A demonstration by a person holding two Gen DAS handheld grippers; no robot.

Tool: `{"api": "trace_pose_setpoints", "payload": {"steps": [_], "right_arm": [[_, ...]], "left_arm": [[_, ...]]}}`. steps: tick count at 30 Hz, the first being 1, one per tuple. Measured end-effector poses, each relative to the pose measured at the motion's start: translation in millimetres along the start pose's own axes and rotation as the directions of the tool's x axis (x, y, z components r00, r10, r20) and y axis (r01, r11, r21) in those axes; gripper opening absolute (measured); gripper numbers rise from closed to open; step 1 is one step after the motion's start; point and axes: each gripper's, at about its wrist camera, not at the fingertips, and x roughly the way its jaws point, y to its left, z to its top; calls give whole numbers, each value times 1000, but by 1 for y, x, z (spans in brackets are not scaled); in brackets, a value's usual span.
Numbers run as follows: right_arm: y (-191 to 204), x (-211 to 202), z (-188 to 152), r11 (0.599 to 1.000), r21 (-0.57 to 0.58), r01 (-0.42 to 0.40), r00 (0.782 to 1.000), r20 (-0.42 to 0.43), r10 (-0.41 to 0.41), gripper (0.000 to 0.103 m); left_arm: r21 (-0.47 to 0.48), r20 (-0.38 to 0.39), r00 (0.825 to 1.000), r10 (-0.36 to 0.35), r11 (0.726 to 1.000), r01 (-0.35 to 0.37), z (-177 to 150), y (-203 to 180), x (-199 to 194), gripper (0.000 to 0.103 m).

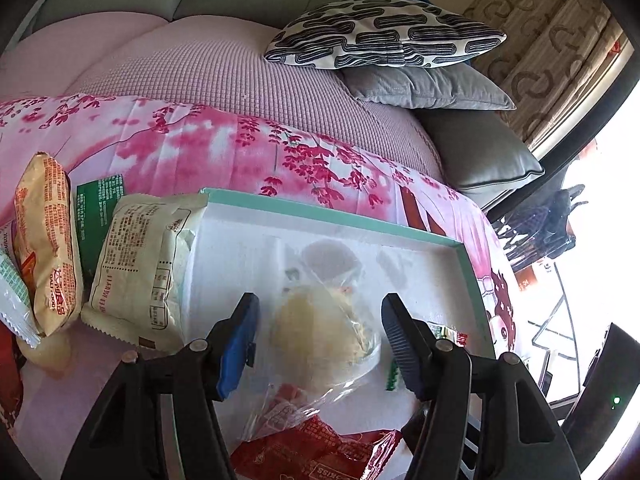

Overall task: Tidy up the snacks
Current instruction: 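Carry the bun and cookie over the tray and open both grippers, then move both tools back toward the remaining snacks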

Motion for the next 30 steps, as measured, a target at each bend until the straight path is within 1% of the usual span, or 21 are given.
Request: {"api": "trace_pose_setpoints", "payload": {"steps": [2,4,6,8,10,11,12,13,14,16,18,23,24,26,30], "right_arm": [[3,-1,0,1000,-10,-4,1000,-1,4,58],[6,-3,0,1000,-30,8,1000,3,-8,66],[8,-4,0,999,-42,18,1000,7,-18,66],[8,-7,1,999,-44,15,1000,10,-15,68],[8,-10,1,999,-40,11,1000,19,-10,78],[8,-12,2,999,-39,10,1000,24,-9,78],[8,-13,2,999,-38,9,1000,28,-8,78],[7,-15,3,999,-36,7,999,33,-6,79],[6,-16,3,999,-34,8,999,36,-6,80],[5,-20,4,1000,-27,11,999,42,-10,87],[2,-25,5,1000,-19,15,998,53,-14,87],[-4,-39,6,1000,5,27,997,78,-27,88],[-4,-41,6,1000,10,24,997,78,-25,89],[-4,-43,5,1000,19,16,997,73,-18,102],[3,-44,3,1000,13,-9,998,65,8,103]], "left_arm": [[2,-6,1000,-4,1000,4,0,-1,-2,70],[12,-6,1000,-7,1000,7,1,-4,-6,70],[26,-9,1000,15,1000,-14,1,-5,-11,71],[29,-7,1000,30,999,-30,2,-4,-16,71],[29,3,999,41,999,-41,3,-2,-23,71],[30,11,999,48,998,-49,4,-2,-27,72],[32,19,998,57,998,-57,5,-2,-31,74],[34,27,997,66,997,-67,5,-1,-35,85],[37,39,996,76,996,-77,6,-1,-40,91],[45,62,994,94,994,-96,6,-1,-49,91],[55,88,989,119,991,-124,7,1,-58,91],[70,151,967,206,973,-218,1,15,-82,95],[74,159,961,224,968,-238,-1,19,-86,95],[73,174,948,266,957,-281,-6,30,-94,95],[18,178,924,339,937,-348,-15,59,-105,95]]}}
